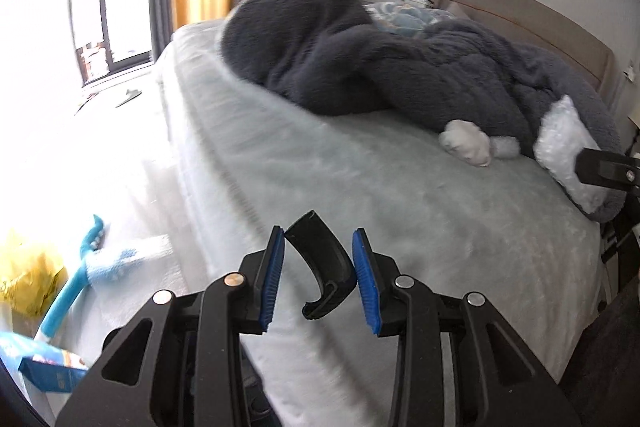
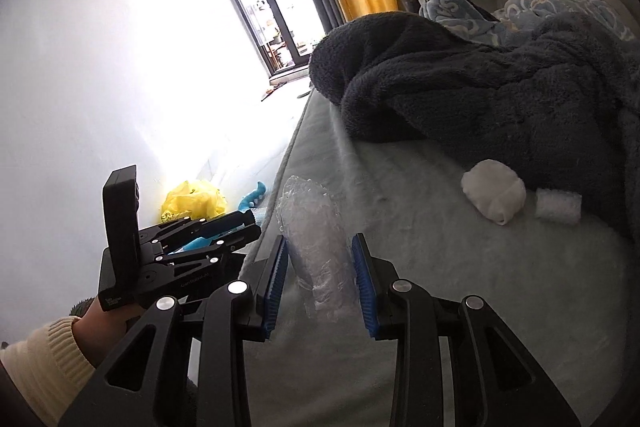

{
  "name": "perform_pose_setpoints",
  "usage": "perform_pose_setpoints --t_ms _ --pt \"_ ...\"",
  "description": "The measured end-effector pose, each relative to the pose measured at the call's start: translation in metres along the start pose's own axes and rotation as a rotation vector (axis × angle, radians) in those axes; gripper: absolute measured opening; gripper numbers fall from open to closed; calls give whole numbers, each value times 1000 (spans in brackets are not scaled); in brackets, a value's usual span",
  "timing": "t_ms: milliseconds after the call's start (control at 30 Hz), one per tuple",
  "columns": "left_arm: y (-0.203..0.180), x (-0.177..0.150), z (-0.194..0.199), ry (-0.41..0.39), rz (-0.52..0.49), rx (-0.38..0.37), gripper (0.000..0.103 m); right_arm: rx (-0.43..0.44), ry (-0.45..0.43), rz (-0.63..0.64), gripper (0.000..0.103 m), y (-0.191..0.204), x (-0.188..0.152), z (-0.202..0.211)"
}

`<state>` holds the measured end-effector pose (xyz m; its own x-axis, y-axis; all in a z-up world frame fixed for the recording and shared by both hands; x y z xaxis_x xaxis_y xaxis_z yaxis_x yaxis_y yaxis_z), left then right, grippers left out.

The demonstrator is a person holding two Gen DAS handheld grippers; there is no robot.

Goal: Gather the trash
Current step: 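Carry the black piece and bubble wrap off the bed to the teal bin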

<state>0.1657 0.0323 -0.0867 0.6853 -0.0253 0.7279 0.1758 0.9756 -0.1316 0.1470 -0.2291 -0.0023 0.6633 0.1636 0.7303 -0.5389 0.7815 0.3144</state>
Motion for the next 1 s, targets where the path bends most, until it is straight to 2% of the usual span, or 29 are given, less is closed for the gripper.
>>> perform_pose_setpoints --t_ms 367,667,1000 --pt "61 -22 8 39 97 88 38 61 32 76 33 50 10 -37" --pt "108 -47 -1 142 166 159 38 123 68 141 33 92 12 -69" --pt "153 -83 -8 271 234 188 38 178 126 200 33 137 13 -107"
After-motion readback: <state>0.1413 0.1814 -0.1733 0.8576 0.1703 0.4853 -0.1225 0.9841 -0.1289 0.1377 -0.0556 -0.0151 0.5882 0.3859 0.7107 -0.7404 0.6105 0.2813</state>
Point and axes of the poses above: each gripper's, at about its wrist camera, not at the fingertips, and z roughly against the way its jaws point, y to its left, x to its top, the point moved 1 cm from there along -z, roughly the way its jaws point, and after that the axes turned 3 degrees about z, right-handed, at the moved point
